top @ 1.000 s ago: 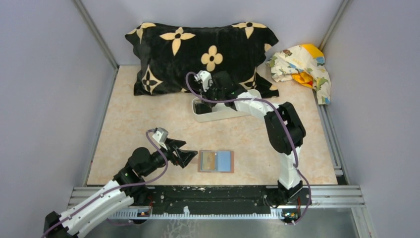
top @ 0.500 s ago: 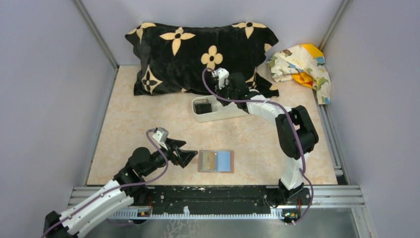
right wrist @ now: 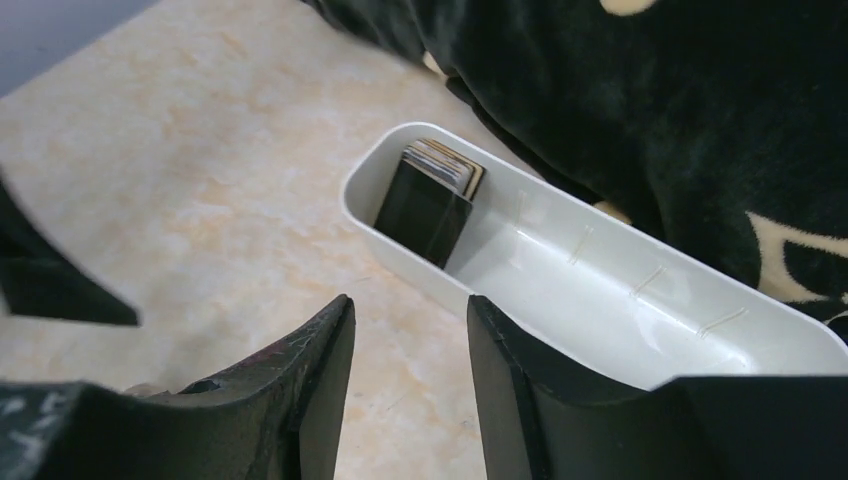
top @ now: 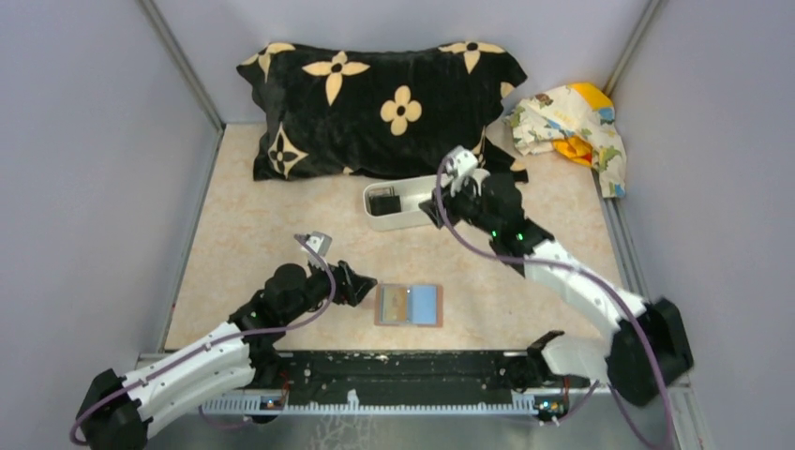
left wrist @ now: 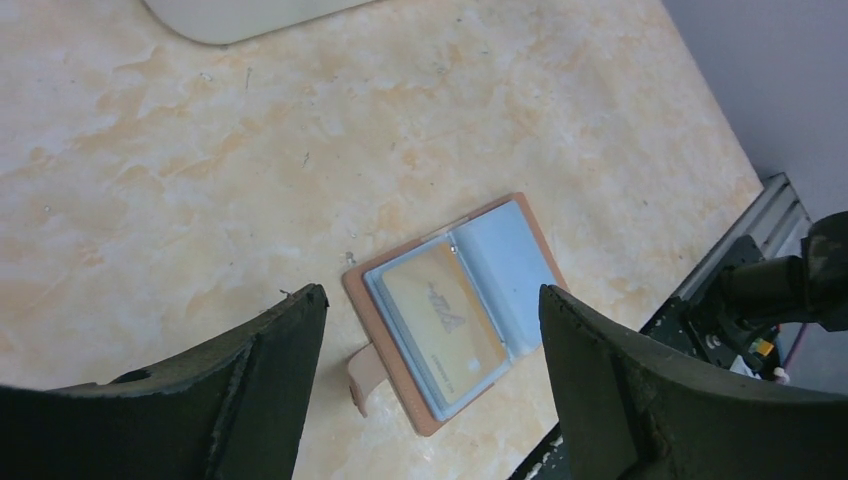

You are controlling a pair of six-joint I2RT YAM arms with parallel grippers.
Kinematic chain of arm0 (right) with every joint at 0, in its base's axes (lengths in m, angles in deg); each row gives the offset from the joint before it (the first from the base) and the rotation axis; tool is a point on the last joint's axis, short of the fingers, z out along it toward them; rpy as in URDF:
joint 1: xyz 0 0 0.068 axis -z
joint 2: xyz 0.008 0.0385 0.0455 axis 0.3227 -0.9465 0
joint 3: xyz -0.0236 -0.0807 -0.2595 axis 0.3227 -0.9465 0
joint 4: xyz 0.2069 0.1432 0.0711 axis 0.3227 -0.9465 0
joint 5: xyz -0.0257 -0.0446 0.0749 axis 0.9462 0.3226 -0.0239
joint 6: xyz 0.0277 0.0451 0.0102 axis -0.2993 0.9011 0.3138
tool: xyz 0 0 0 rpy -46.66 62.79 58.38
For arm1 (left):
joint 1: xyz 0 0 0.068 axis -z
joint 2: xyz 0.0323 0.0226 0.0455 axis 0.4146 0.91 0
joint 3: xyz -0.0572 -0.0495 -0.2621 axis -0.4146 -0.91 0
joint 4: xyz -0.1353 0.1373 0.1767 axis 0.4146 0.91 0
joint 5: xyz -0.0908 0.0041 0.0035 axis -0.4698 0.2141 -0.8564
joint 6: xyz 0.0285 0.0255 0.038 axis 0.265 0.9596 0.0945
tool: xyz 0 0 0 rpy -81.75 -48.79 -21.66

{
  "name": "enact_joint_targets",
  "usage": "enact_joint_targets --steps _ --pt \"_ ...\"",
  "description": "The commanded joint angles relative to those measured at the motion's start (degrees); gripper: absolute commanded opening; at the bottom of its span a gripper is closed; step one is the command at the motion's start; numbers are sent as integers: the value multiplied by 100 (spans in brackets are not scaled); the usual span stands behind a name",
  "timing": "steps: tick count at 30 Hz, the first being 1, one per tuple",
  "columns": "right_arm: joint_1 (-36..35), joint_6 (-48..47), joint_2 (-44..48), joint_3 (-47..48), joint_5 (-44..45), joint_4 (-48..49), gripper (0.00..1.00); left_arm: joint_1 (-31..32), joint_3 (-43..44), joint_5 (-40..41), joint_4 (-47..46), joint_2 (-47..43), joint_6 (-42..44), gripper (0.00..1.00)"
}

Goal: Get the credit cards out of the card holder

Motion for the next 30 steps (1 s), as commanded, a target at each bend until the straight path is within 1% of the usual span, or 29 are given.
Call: enact_joint_targets --steps 1,4,6,8,11,12,14,17,18,19,23,26,28,30 --pt "-294 455 1186 -864 -30 92 47 -18 366 182 106 535 -294 81" --pt "-586 872 1880 -1711 251 -121 47 -19 431 73 76 810 -370 81" --pt "-1002 1265 2253 -2205 374 -54 47 -5 396 -14 -8 886 -439 80" --pt "-1552 1540 2532 -2533 769 -93 44 22 329 -130 -130 919 -506 73" --pt "-2432 1840 2597 -2758 1411 -168 36 110 267 -242 -232 972 -550 63" --pt "-2647 1912 2558 -2797 1555 -166 32 148 260 -266 -243 1016 -571 57" --pt "-3002 2061 2470 -2828 1890 -209 20 231 248 -345 -277 1111 -638 42" --pt "-3316 2248 2366 -2889 2125 -6 0 357 183 -565 -455 1240 -714 12" --pt "-3354 2318 2315 -2911 2124 117 0 388 137 -639 -556 1267 -758 4" --pt "-3370 2385 2255 -2933 2108 259 0 413 96 -722 -671 1298 -798 0" --pt "-3371 2624 1818 -2950 2089 734 0 450 -53 -926 -1108 1391 -956 0" --pt "-3372 3028 1627 -3109 2119 1338 0 462 -52 -914 -1191 1545 -955 0" --pt "-3376 3245 1546 -3224 2190 1605 9 458 -77 -880 -1251 1696 -930 0" --pt "-3371 3434 1494 -3289 2302 1687 13 460 -206 -838 -1454 1939 -901 0"
